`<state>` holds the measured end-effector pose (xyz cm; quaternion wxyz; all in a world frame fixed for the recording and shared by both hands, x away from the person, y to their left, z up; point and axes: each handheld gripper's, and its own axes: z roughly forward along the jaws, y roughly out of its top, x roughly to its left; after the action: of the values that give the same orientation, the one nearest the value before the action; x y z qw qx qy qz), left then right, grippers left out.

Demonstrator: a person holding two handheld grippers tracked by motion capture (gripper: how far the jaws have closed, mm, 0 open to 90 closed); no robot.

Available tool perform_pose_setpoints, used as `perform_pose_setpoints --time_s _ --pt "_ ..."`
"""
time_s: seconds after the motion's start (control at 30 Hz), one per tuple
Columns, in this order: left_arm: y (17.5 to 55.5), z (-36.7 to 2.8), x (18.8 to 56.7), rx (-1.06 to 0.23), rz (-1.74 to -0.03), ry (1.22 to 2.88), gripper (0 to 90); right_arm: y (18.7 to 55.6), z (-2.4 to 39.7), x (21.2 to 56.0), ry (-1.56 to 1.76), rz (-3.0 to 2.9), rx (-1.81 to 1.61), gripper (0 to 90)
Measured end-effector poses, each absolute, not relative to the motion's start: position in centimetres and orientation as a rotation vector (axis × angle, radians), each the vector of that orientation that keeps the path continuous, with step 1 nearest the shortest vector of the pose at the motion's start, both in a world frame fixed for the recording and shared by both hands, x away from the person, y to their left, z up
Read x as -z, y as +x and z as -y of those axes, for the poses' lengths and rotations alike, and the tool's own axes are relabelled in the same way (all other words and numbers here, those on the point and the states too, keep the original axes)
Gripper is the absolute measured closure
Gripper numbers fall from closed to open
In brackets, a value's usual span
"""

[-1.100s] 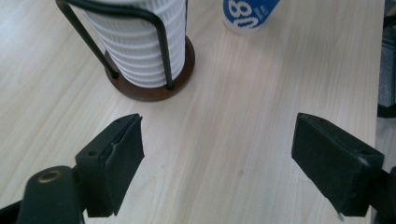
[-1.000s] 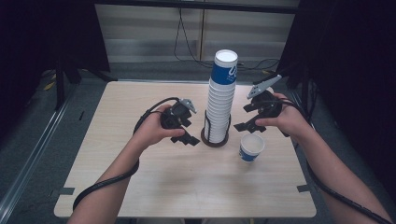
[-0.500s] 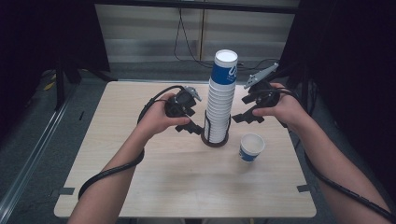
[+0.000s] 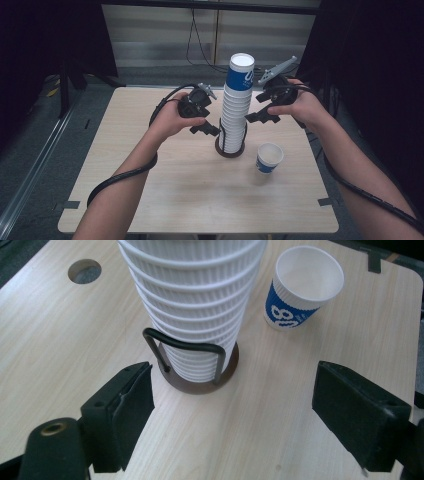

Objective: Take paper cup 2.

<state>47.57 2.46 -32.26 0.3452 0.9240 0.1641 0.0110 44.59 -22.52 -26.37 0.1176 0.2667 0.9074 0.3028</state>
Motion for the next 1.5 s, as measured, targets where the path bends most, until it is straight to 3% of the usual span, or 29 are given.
perform_pose_setpoints --time_s 0.87,1.5 --pt "48.6 -1.2 31.5 -0.063 -0.444 2.383 16.7 46.1 21.1 23.8 0.797 -2.606 -0.918 13.8" --pt "49.0 -0.8 31.1 -0.087 -0.444 2.354 16.7 47.8 19.8 24.8 0.921 -2.529 -0.980 12.0"
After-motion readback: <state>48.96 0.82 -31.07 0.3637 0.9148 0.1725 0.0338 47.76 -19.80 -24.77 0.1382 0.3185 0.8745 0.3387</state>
